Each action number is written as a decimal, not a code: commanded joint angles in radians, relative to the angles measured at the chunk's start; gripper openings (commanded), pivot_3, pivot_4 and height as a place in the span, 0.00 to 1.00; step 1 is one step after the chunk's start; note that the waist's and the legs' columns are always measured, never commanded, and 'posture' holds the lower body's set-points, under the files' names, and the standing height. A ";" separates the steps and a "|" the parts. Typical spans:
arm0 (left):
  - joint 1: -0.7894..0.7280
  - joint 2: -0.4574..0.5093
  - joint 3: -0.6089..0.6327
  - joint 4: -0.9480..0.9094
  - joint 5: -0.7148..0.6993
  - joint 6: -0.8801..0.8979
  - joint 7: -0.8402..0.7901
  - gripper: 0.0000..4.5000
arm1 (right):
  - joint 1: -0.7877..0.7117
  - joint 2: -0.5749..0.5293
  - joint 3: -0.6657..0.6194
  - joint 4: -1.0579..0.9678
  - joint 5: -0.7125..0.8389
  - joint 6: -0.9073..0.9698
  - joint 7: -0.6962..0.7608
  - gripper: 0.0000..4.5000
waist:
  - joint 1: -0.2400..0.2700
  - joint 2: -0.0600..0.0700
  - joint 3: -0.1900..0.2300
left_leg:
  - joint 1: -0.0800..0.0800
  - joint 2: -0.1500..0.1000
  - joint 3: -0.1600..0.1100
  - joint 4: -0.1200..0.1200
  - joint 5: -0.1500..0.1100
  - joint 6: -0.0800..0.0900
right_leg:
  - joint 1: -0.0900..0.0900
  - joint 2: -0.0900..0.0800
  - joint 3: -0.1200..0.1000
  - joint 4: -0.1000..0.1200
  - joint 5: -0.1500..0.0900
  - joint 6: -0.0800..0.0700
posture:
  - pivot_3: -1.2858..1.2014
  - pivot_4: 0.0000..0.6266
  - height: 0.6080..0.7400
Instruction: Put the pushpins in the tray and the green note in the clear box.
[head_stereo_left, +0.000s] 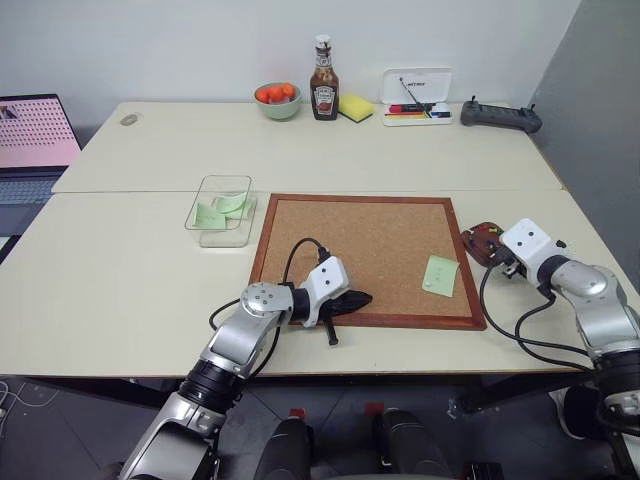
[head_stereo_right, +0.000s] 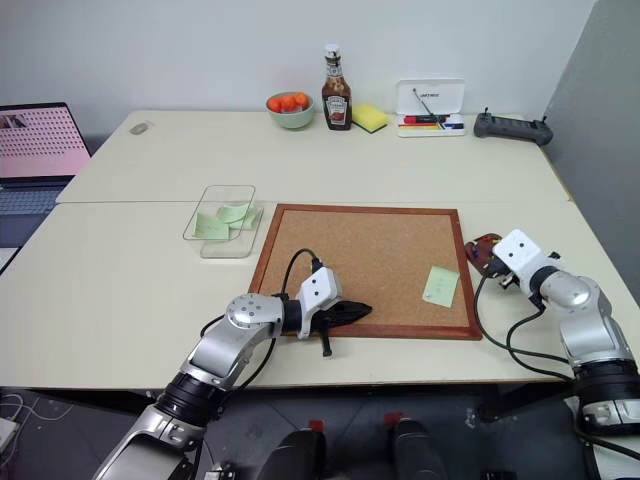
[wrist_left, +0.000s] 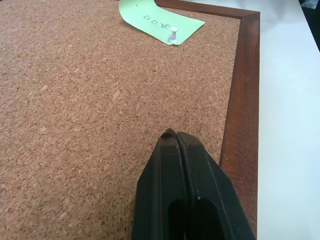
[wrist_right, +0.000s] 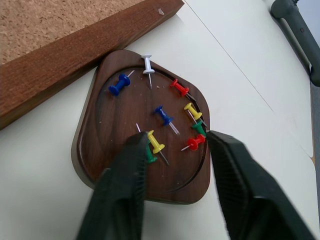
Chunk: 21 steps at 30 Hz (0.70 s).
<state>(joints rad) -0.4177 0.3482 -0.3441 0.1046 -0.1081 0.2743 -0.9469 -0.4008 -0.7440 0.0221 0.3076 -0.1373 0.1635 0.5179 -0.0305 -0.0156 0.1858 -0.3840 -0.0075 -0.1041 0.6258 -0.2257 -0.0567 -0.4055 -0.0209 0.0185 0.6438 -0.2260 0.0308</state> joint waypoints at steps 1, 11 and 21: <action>0.034 0.002 -0.055 0.025 0.029 0.030 -0.013 0.00 | -0.019 -0.005 -0.034 -0.027 0.000 -0.003 -0.023 0.63 | 0.000 0.000 0.000 | 0.000 0.000 0.000 0.000 0.000 0.000 | 0.000 0.000 0.000 0.000 0.000 0.000 | 0.52 0.24 1.00; 0.032 0.003 -0.053 0.029 0.029 0.026 -0.014 0.00 | 0.061 0.006 -0.172 -0.236 0.254 0.140 0.139 0.86 | 0.000 0.000 0.000 | 0.000 0.000 -0.001 0.000 0.000 0.000 | 0.000 0.000 0.000 0.000 0.000 0.000 | 0.52 0.24 1.00; 0.025 0.006 -0.052 0.040 0.030 0.019 -0.019 0.00 | 0.220 0.041 -0.113 -0.560 0.481 0.372 0.286 0.86 | 0.001 0.000 0.000 | 0.000 0.000 -0.001 0.001 0.000 0.000 | 0.001 0.000 0.000 0.000 0.000 0.000 | 0.52 0.24 1.00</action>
<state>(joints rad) -0.4223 0.3495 -0.3454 0.1115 -0.1075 0.2734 -0.9479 -0.1769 -0.7159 -0.1086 -0.2032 0.3244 0.5212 0.8039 -0.0300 -0.0154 0.1856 -0.3839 -0.0073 -0.1048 0.6270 -0.2260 -0.0563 -0.4049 -0.0210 0.0181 0.6437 -0.2264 0.0308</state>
